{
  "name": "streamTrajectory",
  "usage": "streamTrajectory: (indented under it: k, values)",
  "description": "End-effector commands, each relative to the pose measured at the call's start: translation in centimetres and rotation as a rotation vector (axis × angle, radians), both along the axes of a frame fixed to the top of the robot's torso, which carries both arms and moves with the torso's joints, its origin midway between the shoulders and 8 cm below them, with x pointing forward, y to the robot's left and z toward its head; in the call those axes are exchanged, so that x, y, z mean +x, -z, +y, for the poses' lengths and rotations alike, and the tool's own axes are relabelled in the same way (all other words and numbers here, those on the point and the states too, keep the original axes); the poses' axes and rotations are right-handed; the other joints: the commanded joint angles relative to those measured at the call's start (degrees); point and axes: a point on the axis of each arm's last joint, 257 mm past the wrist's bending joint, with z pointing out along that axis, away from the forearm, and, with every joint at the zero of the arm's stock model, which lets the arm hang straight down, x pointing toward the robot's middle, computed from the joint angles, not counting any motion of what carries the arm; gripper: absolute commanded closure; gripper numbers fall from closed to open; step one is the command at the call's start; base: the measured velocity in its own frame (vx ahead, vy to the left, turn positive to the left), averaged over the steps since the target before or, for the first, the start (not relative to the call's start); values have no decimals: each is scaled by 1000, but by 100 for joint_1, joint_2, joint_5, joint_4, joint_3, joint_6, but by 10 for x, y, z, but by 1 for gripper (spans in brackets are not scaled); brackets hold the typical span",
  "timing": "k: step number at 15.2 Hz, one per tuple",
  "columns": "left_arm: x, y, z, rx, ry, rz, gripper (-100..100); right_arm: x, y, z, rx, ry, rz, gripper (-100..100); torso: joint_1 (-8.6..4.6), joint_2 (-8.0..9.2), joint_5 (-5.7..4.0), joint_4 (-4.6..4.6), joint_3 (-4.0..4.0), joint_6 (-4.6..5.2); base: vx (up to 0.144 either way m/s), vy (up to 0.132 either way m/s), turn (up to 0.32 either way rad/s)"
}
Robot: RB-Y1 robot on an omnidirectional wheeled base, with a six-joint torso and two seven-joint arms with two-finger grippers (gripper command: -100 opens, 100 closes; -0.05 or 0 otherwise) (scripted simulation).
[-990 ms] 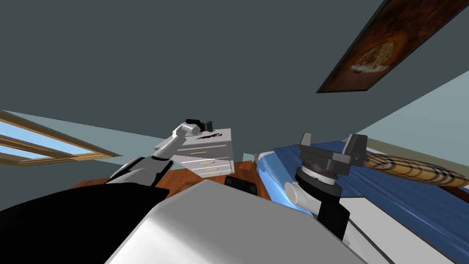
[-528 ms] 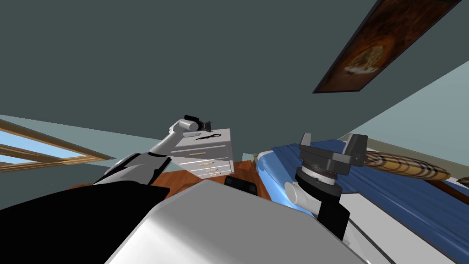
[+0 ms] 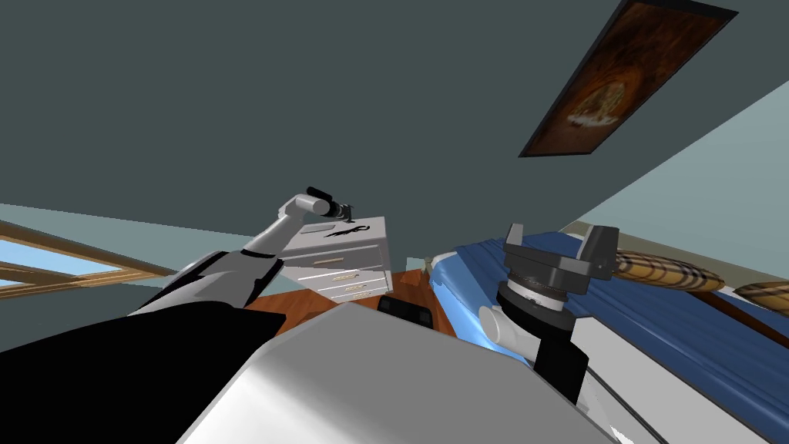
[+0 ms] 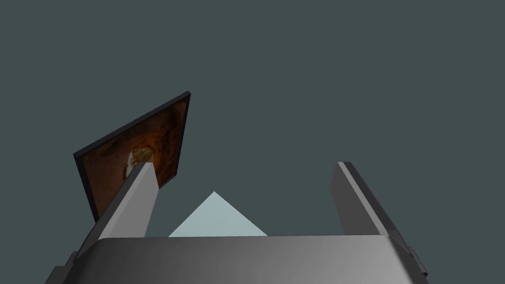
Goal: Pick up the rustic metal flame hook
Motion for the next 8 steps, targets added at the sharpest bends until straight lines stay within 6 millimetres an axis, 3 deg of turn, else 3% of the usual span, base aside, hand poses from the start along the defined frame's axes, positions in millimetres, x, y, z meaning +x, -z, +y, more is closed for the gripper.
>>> streamTrajectory:
  k: [1,8]
  values:
    - [-7,5,3,-5,-15,47,-100,0,0,0,0,0,0,0,0,0,0,0,0,0,2,5,-38]
    - [-30,6,17,-46,-75,174,-100,0,0,0,0,0,0,0,0,0,0,0,0,0,2,1,-51]
